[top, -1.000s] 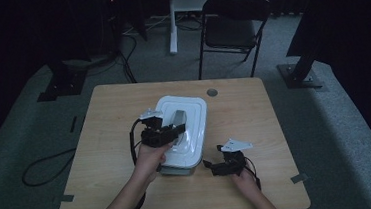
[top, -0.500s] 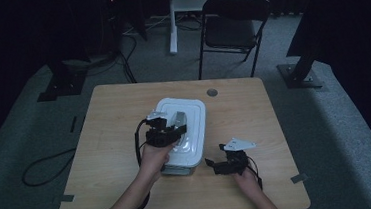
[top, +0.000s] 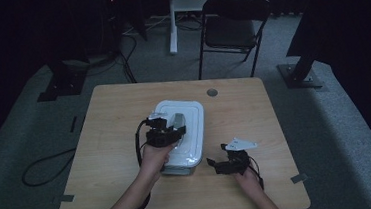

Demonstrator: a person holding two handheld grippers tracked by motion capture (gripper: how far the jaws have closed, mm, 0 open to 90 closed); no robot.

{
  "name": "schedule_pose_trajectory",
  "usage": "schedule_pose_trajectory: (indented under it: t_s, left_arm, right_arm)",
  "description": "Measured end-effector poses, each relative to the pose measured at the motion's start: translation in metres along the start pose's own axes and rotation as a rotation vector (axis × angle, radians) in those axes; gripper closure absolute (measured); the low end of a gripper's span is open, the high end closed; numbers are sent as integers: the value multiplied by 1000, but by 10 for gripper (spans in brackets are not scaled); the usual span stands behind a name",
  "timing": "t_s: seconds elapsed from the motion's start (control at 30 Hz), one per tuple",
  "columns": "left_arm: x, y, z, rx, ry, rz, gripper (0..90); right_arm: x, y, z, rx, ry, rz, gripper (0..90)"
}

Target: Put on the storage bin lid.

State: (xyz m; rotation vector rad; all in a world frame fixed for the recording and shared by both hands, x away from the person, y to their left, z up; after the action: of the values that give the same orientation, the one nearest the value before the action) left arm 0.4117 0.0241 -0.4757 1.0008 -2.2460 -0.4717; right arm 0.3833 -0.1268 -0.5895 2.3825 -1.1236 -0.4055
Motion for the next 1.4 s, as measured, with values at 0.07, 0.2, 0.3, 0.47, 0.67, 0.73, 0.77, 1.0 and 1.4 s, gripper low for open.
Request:
schedule_pose_trajectory:
  t_s: [0.07,0.2,0.3,0.47,0.67,0.73,0.77,1.0,1.4]
  left_arm:
    - [4,-1,0,-8,-8,31,581]
    - [9,2,-3,12,-1,65,394]
    - [11,6,-6,23,-9,62,252]
    - [12,12,-6,23,-40,49,102]
    - [8,27,-3,33,-124,3,101]
    - [5,32,-2,28,-134,1,36]
    - [4,34,-1,28,-136,3,18]
    - [-28,60,0,45,-141,-87,19]
    - [-81,92,18,91,-78,-164,46]
  right_arm:
    - [1,1,0,1,-6,0,137]
    - [3,3,-1,9,-14,5,136]
    - [6,4,-2,14,-18,11,137]
    - [10,7,-3,21,-31,16,137]
    - [10,7,-4,26,-29,18,137]
    - [10,6,-4,24,-21,24,137]
    - [10,6,-3,20,-22,23,137]
    - [10,5,-2,18,-26,22,137]
    - [12,7,2,7,-26,32,137]
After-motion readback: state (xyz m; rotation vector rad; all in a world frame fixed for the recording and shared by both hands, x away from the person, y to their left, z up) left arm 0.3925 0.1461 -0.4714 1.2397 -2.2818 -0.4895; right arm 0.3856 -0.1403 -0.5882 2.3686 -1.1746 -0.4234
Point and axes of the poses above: each handheld gripper's, and its own axes: y roughly backward along the jaws, z roughly out of its underside, x roughly to its right, the point moved 10 cm from there along -y, roughly forward along the jaws, and after that the axes turned 5 degrees about z, right-handed, at the moved point
